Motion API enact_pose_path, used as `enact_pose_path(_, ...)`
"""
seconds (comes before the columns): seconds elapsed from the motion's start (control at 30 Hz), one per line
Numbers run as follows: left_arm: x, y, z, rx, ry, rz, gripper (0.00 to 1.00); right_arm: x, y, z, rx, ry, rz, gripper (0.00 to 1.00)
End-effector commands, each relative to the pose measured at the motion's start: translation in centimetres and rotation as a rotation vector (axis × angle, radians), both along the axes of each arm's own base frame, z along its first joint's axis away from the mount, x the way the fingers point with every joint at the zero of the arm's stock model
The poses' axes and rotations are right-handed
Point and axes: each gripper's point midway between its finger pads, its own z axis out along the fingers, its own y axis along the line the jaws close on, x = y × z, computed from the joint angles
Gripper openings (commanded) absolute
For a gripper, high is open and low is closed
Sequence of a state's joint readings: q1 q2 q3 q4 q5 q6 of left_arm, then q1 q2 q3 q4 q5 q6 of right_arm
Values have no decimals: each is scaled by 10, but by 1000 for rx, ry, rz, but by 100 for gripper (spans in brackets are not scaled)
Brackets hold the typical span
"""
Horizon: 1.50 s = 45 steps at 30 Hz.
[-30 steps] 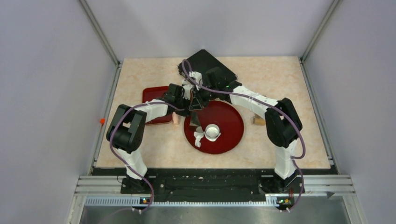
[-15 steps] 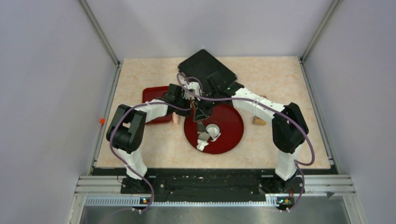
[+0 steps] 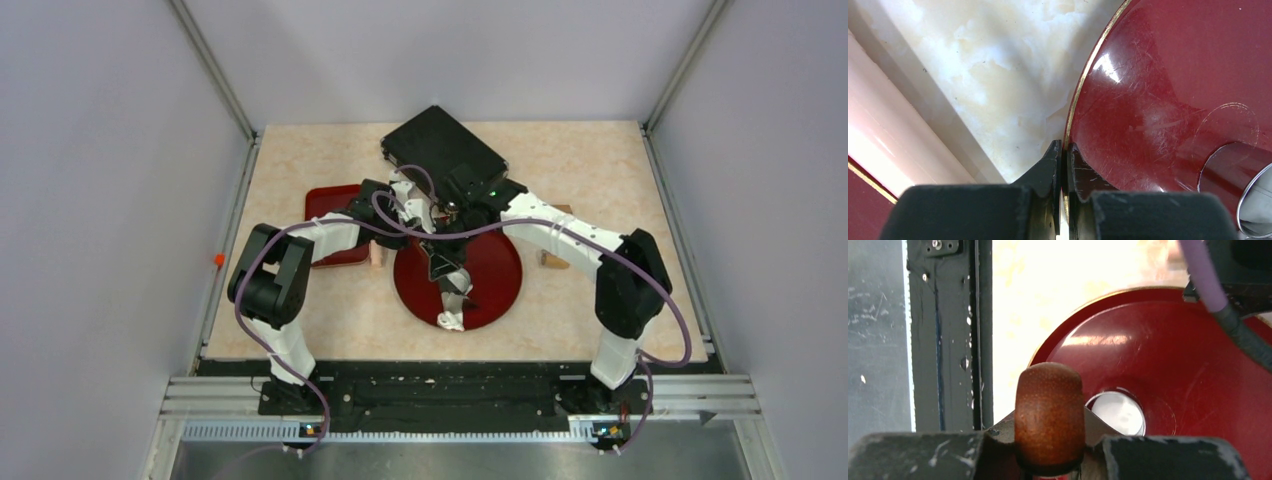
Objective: Roll out the dumpling wrappers from the dough
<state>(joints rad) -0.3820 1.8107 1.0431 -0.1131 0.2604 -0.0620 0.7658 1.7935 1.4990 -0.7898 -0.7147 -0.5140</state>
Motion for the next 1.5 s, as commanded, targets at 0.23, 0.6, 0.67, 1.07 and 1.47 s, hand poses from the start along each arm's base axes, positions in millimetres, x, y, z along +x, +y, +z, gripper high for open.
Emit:
enact_pose_path(0.23, 15, 7, 16, 8, -78, 41, 0, -23, -67, 3, -230, -136, 145, 0)
enact_pose_path(0.6, 15, 7, 16, 9, -77, 41, 0, 20, -112, 7, -336, -289, 23, 0)
enact_pose_path(0.67, 15, 7, 16, 8, -78, 41, 0, 34, -119, 6, -342, -314, -22, 0)
enact_pose_path(1.07, 15, 7, 16, 9, -77, 40, 0, 61, -102, 79, -60, -364, -194, 0)
enact_pose_path(1.47, 15, 7, 16, 10, -77, 40, 0, 1, -82, 119, 152, -163, -23, 0)
